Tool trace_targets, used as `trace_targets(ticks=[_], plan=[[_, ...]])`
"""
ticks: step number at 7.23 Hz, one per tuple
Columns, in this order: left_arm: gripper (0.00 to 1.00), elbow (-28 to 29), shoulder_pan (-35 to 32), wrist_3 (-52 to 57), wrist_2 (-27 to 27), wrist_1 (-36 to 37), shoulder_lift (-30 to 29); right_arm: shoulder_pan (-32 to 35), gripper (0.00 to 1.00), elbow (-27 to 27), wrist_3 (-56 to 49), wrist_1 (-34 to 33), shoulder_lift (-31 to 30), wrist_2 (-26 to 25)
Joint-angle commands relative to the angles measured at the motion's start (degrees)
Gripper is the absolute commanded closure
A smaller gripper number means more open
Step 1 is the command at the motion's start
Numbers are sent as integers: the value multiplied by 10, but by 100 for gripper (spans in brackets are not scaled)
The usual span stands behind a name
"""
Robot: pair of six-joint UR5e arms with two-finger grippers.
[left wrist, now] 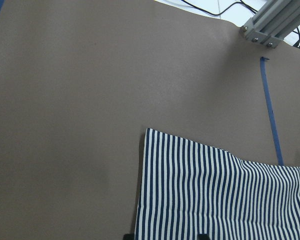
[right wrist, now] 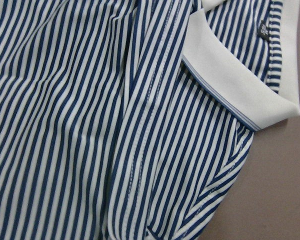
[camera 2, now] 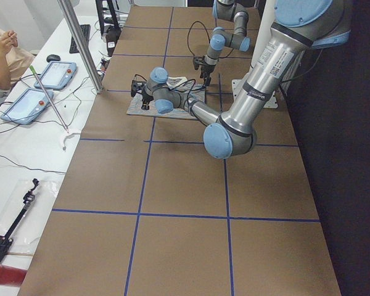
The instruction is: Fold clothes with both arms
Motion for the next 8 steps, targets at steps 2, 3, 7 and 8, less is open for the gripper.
trace_targets(ticks=[2,3,7,8], plan=[[49,0,0,-3,0,0,0,4,0,-4,-20,0,1,-1],[49,0,0,-3,-1,0,0,4,0,-19,-22,4,7,-2],[49,0,0,-3,0,0,0,18,0,-63,-25,86,5,3],[49,0,0,-3,0,0,0,28,0,-53,-25,85,-3,9]])
